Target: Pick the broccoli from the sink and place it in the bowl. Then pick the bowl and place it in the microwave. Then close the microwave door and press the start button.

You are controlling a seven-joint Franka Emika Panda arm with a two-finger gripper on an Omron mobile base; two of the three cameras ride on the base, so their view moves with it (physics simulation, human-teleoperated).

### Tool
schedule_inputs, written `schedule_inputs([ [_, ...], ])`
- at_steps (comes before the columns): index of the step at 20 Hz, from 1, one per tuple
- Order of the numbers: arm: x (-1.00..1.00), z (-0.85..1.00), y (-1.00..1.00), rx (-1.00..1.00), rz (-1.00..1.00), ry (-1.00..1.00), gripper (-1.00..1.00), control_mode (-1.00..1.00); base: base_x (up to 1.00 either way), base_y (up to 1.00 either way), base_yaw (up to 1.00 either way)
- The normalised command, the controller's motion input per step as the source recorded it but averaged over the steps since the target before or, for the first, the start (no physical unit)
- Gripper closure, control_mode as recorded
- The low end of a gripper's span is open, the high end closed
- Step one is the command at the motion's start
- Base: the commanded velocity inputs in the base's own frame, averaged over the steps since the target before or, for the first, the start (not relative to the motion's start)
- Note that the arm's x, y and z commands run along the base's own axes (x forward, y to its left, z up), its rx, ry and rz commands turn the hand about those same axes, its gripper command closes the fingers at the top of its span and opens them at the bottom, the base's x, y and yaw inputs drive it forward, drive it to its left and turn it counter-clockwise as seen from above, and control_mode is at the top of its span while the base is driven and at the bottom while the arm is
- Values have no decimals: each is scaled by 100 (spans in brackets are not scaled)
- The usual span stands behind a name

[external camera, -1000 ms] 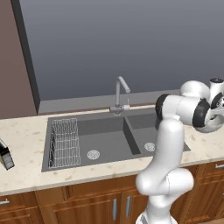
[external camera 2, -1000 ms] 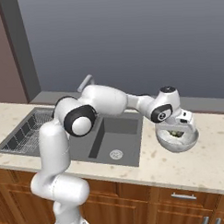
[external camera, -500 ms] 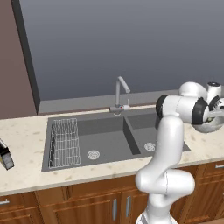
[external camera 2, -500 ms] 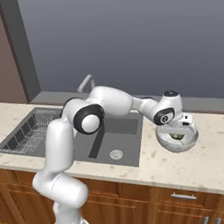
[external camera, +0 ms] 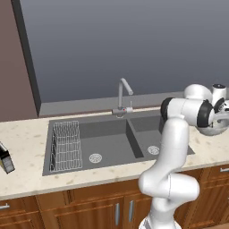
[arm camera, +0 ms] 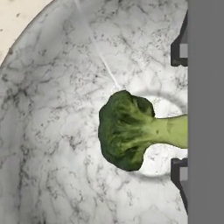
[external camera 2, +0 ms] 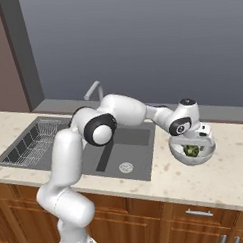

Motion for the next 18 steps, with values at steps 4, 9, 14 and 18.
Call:
schedule_inputs([
  [4,0,26,-6,1,0,0,-100,-100,0,0,0],
  [9,0,55,44,-6,3,0,-100,-100,0,0,0],
  [14,-5,10,69,-15,12,2,-100,-100,0,0,0],
  [18,-6,-12,35,-11,13,2,-100,-100,0,0,0],
])
